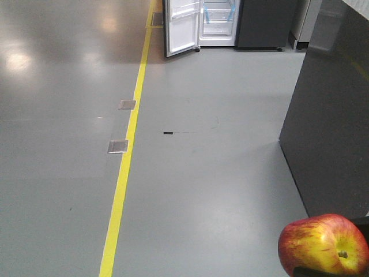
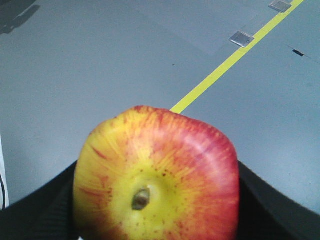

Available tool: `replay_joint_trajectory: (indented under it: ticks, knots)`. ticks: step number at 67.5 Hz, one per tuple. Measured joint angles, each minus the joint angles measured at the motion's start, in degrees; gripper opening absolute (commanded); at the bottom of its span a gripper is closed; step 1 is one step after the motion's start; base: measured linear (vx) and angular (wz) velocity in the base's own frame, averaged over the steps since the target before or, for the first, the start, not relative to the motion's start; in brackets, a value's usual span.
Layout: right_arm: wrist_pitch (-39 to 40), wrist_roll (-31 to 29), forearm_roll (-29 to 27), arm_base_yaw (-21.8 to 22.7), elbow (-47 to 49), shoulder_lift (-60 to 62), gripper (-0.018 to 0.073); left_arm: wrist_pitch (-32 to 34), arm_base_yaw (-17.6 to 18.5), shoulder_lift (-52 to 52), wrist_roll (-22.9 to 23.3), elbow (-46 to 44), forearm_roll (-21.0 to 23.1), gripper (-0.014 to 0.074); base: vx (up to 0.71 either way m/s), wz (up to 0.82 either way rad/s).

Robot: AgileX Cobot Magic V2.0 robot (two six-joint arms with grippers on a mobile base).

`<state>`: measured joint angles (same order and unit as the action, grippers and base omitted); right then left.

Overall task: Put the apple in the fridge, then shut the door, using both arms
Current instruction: 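Drive the base toward the open fridge holding the apple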

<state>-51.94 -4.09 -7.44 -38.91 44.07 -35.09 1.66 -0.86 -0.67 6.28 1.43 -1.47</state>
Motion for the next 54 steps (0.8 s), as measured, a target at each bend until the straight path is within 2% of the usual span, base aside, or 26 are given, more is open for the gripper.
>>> replay_joint_trajectory:
  ticks: [54]
  knots:
    - [0.0, 0.0, 0.0, 0.0, 0.0, 0.0, 0.0344, 0.0, 0.0, 0.0, 0.0, 0.0, 0.0, -0.0006, 0.26, 0.01]
